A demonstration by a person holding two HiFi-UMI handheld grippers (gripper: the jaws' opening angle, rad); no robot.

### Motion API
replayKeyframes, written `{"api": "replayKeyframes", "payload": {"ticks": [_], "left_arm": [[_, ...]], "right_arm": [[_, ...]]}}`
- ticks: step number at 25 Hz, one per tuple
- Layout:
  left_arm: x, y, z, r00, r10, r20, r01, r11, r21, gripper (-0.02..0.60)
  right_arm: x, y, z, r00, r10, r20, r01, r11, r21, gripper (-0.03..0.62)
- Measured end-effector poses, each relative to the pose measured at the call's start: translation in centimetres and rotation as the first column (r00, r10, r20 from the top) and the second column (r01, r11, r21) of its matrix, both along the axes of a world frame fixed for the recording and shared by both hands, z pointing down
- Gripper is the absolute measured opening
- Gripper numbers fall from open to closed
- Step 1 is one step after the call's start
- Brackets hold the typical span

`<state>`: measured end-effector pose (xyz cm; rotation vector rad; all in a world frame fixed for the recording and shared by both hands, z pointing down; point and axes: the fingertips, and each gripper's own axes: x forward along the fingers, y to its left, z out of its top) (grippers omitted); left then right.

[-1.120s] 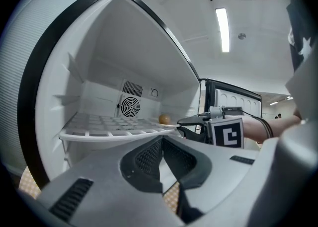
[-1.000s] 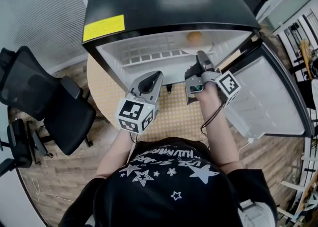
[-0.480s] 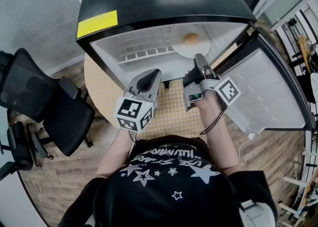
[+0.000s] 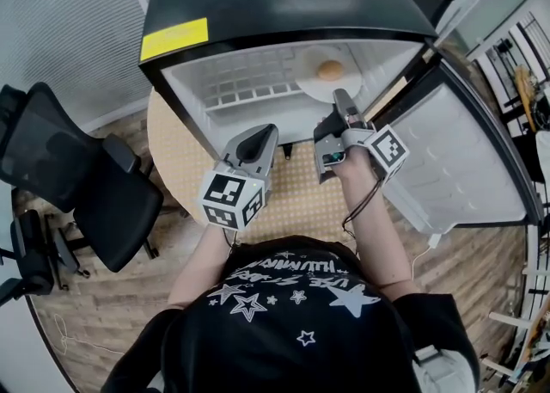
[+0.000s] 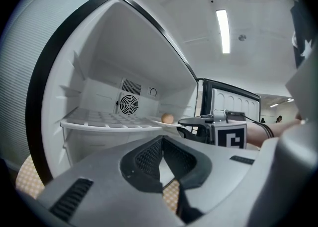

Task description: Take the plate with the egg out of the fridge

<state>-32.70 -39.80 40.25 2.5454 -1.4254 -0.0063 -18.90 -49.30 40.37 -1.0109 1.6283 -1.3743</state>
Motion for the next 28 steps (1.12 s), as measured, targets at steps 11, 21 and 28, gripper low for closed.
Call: {"api": "replayKeyframes", "payload": {"ticks": [11, 21, 28], "left_arm": [[0.4, 2.3, 0.0, 0.996, -0.086, 0.005, 0.086, 0.996, -0.016, 0.009], [2.8, 5.6, -0.5, 0.98, -0.197, 0.031, 0.197, 0.98, -0.01, 0.009], [5.0, 8.5, -1.5, 0.957, -0.286, 0.049, 0.286, 0.958, -0.001, 0.009]], "right_arm": [[0.6, 3.0, -0.2, 0.992, -0.094, 0.083, 0.096, 0.995, -0.017, 0.051], [1.9, 8.1, -0.8, 0.963, -0.251, 0.096, 0.253, 0.967, -0.013, 0.051], [3.4, 11.3, -0.9, 0.928, -0.361, 0.097, 0.365, 0.931, -0.023, 0.051]]}}
